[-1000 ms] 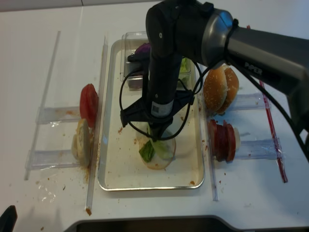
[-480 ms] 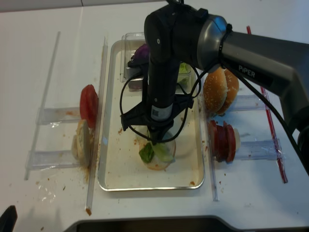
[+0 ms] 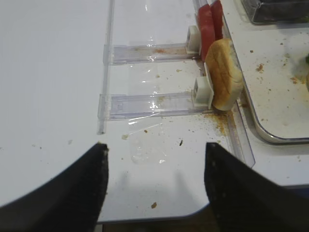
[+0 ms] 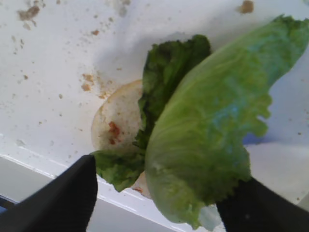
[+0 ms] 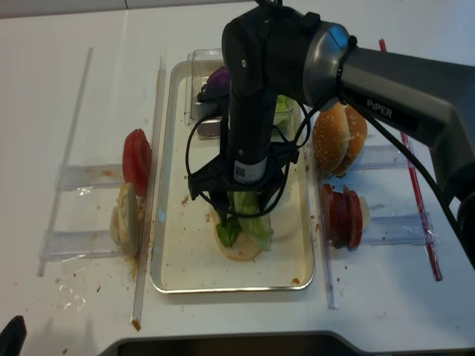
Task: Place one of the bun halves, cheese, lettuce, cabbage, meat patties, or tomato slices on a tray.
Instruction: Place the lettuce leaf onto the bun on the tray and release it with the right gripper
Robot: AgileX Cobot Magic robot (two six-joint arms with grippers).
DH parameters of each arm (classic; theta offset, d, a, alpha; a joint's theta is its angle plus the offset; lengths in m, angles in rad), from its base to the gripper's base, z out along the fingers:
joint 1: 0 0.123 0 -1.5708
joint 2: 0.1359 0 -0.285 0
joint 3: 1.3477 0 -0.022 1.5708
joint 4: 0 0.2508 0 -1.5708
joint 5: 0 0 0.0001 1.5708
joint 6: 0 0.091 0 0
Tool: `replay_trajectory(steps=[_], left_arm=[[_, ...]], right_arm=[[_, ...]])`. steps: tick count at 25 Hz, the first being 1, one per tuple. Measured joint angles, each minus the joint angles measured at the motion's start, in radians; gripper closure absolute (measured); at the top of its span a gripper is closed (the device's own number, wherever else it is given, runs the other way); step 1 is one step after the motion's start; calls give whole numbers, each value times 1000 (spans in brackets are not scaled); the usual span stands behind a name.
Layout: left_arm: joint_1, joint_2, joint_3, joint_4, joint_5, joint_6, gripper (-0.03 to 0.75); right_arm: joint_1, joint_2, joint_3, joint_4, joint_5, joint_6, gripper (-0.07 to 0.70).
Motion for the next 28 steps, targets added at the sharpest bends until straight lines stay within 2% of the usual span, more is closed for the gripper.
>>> replay_trajectory(steps=[28], left_arm=[[0,0,0,0,0,0,293]], right_arm=[[0,-83,-18,-79,6,3,78]])
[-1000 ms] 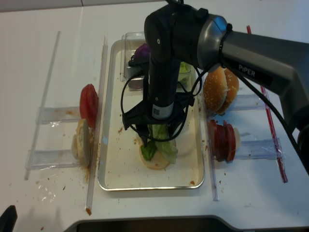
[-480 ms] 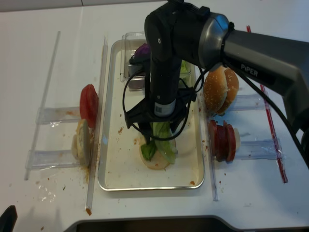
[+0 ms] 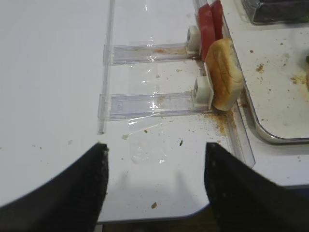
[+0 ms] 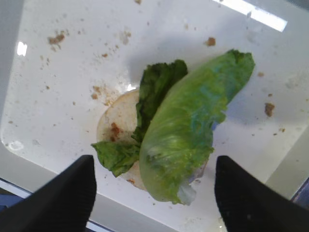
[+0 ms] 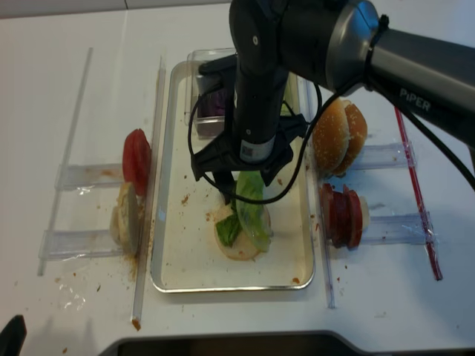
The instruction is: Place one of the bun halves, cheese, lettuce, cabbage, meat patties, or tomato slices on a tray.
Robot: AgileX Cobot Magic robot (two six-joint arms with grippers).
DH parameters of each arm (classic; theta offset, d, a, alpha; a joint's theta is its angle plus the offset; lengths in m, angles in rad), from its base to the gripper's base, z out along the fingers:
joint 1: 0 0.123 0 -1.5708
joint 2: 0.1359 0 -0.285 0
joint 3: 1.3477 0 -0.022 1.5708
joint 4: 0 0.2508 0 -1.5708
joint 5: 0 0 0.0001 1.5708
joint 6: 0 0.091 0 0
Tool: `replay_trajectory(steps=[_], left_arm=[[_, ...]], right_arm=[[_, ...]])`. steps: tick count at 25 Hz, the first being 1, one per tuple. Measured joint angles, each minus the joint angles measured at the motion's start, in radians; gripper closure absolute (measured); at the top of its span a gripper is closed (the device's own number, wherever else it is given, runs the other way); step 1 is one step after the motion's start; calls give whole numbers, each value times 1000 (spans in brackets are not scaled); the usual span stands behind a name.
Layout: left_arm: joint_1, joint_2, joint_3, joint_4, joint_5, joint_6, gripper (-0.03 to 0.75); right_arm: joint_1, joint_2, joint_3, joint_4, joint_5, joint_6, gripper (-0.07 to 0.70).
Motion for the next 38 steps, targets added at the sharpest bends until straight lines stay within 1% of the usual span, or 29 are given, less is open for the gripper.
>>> replay_trajectory(steps=[6,10,20,29,38], left_arm=[[0,0,0,0,0,0,293],[0,0,0,0,0,0,293],[0,0,0,0,0,0,293],[0,0,0,0,0,0,293],[0,0,0,0,0,0,293]], right_arm=[[-2,0,-104,-59,2,19,78],[-45,-4,-154,-41,2,23,78],[-209,-8,-160,-27,6,20,78],[-368,-61,-162,-27,10,-47,78],[-539,-118,-160,-71,14,-121,78]])
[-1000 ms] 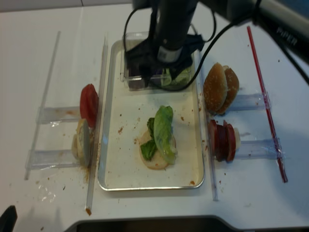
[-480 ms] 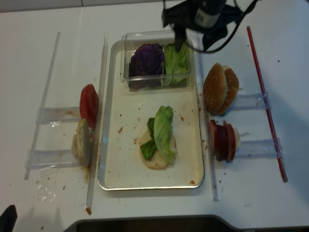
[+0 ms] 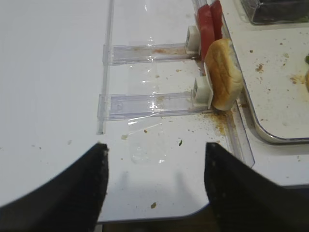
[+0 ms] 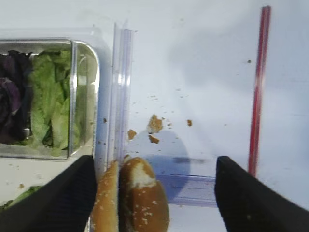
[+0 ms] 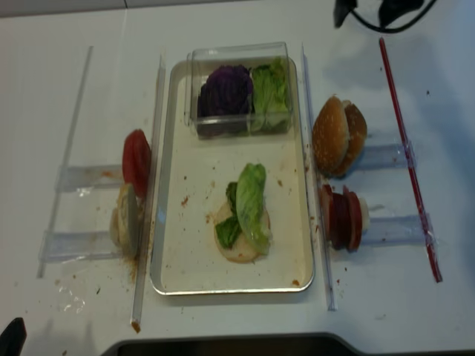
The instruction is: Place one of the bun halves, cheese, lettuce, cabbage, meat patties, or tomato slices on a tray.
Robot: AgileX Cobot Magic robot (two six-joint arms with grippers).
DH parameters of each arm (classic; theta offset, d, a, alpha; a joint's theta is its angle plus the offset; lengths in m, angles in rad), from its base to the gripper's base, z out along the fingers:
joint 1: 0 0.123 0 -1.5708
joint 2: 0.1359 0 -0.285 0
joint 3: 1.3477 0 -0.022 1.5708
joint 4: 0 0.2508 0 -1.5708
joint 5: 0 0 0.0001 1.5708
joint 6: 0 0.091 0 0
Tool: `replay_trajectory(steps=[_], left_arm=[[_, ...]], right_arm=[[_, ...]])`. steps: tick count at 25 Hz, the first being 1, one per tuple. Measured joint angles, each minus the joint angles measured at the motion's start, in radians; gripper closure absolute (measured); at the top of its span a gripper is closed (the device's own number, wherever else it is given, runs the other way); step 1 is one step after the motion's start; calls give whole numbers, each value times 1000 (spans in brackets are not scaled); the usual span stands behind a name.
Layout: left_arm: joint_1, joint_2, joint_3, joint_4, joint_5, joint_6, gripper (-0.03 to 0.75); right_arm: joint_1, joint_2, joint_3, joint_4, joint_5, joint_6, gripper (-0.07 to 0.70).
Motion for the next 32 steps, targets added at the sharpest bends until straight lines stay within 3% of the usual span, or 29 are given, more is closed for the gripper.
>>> replay_trajectory(steps=[6,21,32], left_arm=[[0,0,0,0,0,0,293],[0,0,0,0,0,0,293],[0,0,0,0,0,0,293]], right_arm=[[-79,-52,18,-9,6,-44,78],[-86,-241,38,-7,14,-90,79],[-86,-609,369,-1,18,-95,78]])
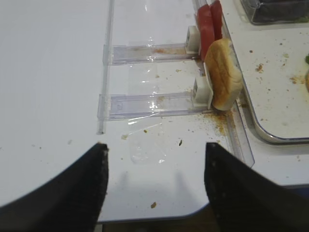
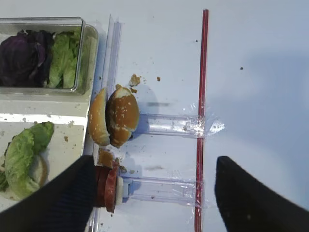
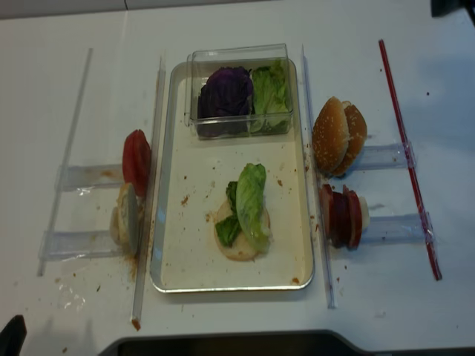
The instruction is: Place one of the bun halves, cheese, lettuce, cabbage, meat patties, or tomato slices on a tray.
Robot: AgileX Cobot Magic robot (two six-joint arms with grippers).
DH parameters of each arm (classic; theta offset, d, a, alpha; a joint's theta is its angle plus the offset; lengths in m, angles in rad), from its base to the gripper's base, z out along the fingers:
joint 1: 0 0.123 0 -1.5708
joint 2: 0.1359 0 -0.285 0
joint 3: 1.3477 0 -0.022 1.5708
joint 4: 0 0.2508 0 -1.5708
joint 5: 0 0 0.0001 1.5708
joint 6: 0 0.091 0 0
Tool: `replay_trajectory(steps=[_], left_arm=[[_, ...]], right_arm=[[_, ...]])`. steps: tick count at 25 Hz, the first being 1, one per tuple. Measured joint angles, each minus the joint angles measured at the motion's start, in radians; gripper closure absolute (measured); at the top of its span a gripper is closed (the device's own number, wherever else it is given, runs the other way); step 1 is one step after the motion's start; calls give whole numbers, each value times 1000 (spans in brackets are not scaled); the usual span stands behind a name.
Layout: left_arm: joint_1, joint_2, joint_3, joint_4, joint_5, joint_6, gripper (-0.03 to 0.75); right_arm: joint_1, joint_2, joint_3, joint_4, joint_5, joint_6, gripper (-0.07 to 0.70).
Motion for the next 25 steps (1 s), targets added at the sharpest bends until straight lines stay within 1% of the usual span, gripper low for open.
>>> replay_trajectory(steps=[5,10,17,21,23,25], left_arm=[[0,0,0,0,0,0,293],[0,0,0,0,0,0,293],[0,0,0,0,0,0,293],[0,0,0,0,0,0,293],[0,0,0,0,0,0,293],[0,0,0,0,0,0,293]], right_arm=[[0,-182,153,4,2,-14,79],[0,-351,332,44,4,-16,79],[0,-580,561,94,5,-19,109],[0,-680,636,95,6,-29,118],[0,-717,656,91,6,-62,125],[0,-750,675,83,6,-121,130]])
